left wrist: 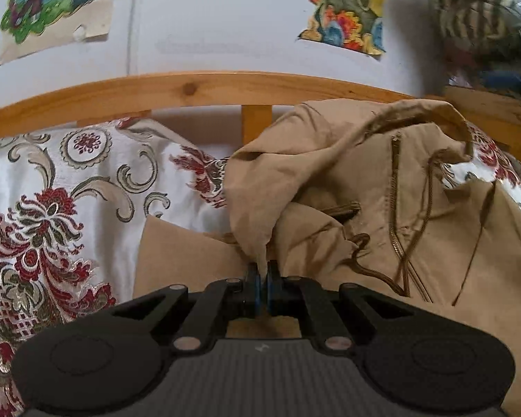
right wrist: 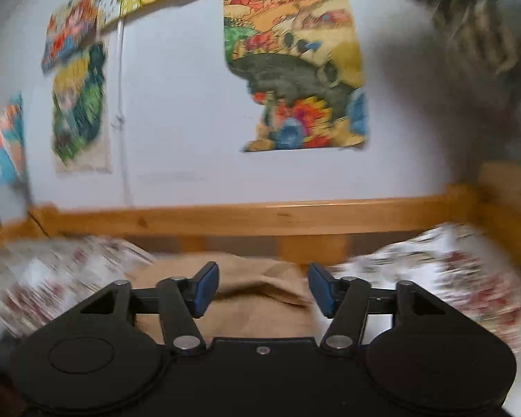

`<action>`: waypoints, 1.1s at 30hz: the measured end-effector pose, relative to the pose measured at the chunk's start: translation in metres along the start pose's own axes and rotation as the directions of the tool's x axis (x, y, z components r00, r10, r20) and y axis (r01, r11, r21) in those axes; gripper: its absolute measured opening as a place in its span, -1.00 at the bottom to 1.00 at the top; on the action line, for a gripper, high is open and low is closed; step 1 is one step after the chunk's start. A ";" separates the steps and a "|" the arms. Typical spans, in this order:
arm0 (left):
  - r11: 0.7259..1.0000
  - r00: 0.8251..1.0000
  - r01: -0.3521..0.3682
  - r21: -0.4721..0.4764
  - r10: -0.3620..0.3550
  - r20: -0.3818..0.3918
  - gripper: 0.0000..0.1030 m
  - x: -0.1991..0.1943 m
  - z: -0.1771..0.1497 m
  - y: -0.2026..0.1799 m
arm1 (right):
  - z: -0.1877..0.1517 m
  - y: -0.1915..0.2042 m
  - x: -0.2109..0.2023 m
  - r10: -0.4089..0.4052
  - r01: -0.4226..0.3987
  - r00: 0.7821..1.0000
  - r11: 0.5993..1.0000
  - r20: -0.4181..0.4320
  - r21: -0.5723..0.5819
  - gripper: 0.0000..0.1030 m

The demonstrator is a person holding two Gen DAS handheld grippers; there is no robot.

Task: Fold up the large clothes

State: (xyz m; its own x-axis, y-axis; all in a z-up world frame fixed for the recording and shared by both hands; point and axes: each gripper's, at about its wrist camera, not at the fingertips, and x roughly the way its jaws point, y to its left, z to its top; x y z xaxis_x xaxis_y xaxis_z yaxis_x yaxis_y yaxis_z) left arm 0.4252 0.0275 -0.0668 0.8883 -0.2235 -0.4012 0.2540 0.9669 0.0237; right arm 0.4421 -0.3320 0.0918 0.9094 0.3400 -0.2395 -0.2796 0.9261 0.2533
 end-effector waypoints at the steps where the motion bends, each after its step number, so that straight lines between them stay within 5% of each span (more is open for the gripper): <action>1: 1.000 1.000 -0.001 0.008 0.001 0.001 -0.96 -0.001 0.000 -0.002 | 0.006 0.004 0.010 0.042 -0.042 0.999 0.998 -0.006 0.052 0.26; 6: 1.000 1.000 0.005 0.019 -0.006 0.014 -0.96 -0.006 -0.002 -0.008 | 0.030 0.021 0.079 0.206 -0.166 0.973 0.937 -0.100 0.307 0.34; 10: 1.000 1.000 0.016 0.011 -0.016 0.014 -0.96 -0.009 -0.006 -0.008 | 0.032 0.022 0.129 0.139 0.025 0.936 0.890 -0.323 0.455 0.66; 14: 0.999 0.999 0.035 0.018 -0.035 0.013 -0.96 -0.010 -0.011 -0.009 | 0.018 0.002 0.157 0.130 0.169 0.902 0.769 -0.411 0.617 0.63; 19: 0.997 0.998 0.064 0.035 -0.064 0.009 -0.96 -0.015 -0.015 -0.008 | 0.012 -0.002 0.176 0.060 0.278 0.872 0.756 -0.485 0.593 -0.13; 23: 0.997 0.998 0.069 0.033 -0.070 0.006 -0.96 -0.017 -0.016 -0.008 | 0.003 -0.006 0.179 0.064 0.315 0.860 0.714 -0.507 0.625 -0.35; 30: 0.995 0.997 0.079 0.065 -0.080 0.007 -0.96 -0.022 -0.021 -0.017 | 0.013 0.004 0.183 0.091 0.285 0.862 0.727 -0.499 0.625 0.36; 33: 0.994 0.995 0.095 0.052 -0.096 0.012 -0.96 -0.023 -0.023 -0.017 | 0.018 0.017 0.191 0.045 0.322 0.841 0.759 -0.538 0.567 0.43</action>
State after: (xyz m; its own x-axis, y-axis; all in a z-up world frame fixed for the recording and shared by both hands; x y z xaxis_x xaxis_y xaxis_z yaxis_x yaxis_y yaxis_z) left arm 0.3913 0.0195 -0.0793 0.8644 -0.3167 -0.3906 0.3570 0.9335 0.0331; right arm 0.6167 -0.2542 0.0674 0.5867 0.4160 -0.6948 0.2551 0.7193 0.6462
